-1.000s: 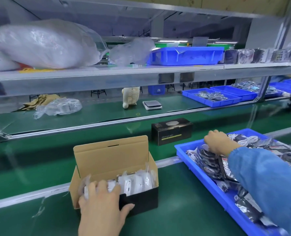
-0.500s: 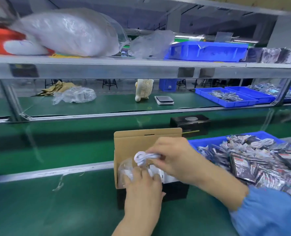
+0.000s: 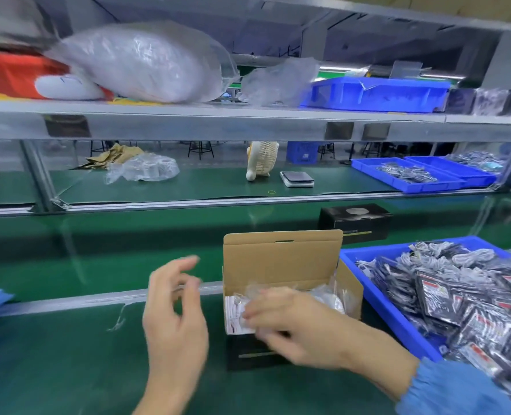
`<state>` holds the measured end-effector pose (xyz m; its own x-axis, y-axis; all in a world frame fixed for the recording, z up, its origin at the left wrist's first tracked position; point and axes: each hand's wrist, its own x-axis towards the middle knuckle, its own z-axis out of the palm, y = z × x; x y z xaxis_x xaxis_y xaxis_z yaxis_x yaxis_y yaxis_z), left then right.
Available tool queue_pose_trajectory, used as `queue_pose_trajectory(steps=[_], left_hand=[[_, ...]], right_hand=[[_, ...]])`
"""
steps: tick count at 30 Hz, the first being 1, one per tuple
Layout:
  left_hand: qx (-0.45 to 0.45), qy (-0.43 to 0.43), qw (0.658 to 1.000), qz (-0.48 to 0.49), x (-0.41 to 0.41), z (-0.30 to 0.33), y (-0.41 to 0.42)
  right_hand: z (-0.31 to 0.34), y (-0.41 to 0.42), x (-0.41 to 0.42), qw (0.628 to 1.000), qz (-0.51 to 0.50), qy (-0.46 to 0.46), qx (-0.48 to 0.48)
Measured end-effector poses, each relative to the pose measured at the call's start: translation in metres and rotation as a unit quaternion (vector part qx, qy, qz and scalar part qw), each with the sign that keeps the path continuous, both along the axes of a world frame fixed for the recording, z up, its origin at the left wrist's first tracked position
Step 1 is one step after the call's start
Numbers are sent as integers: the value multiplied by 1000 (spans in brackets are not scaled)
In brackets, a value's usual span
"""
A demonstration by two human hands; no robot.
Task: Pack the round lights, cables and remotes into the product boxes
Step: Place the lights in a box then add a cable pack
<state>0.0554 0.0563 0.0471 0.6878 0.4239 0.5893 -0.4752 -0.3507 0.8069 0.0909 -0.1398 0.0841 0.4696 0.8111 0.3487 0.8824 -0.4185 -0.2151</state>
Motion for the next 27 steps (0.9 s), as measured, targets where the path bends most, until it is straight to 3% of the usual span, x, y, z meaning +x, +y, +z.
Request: queue_pose_trajectory(steps=[1, 2, 4, 5, 6, 8, 9, 11, 15, 17, 19, 22, 27], left_hand=[[-20, 74, 996, -40, 10, -10, 14], [-82, 155, 978, -115, 18, -4, 18], [-83, 247, 939, -224, 37, -13, 13], [-66, 248, 931, -259, 41, -15, 8], [-81, 248, 919, -296, 44, -18, 4], [-34, 237, 917, -319, 49, -23, 2], [-10, 224, 919, -324, 50, -22, 1], [-15, 196, 923, -330, 50, -23, -1], [0, 103, 957, -271, 39, -26, 5], [28, 89, 955, -282, 30, -29, 9], [42, 75, 950, -299, 23, -31, 10], [52, 80, 960, -262, 20, -34, 3], [96, 60, 963, -246, 20, -30, 2]], right_hand=[[0, -12, 1, 990, -49, -26, 133], [0, -29, 6, 954, -120, -66, 266], [-1, -71, 22, 841, -303, -89, 439], [-4, -88, 29, 803, -347, 5, 484], [-9, -96, 34, 773, -336, 161, 513], [-29, -93, 36, 695, -223, 446, 518], [-40, -88, 36, 690, -189, 490, 498], [-55, -79, 36, 746, -171, 449, 462], [-59, -88, 34, 839, -194, 277, 427], [-67, -95, 26, 882, -167, 255, 359], [-72, -98, 15, 895, -150, 276, 317], [-71, -95, 14, 878, -161, 306, 331], [-71, -86, 13, 872, -195, 265, 362]])
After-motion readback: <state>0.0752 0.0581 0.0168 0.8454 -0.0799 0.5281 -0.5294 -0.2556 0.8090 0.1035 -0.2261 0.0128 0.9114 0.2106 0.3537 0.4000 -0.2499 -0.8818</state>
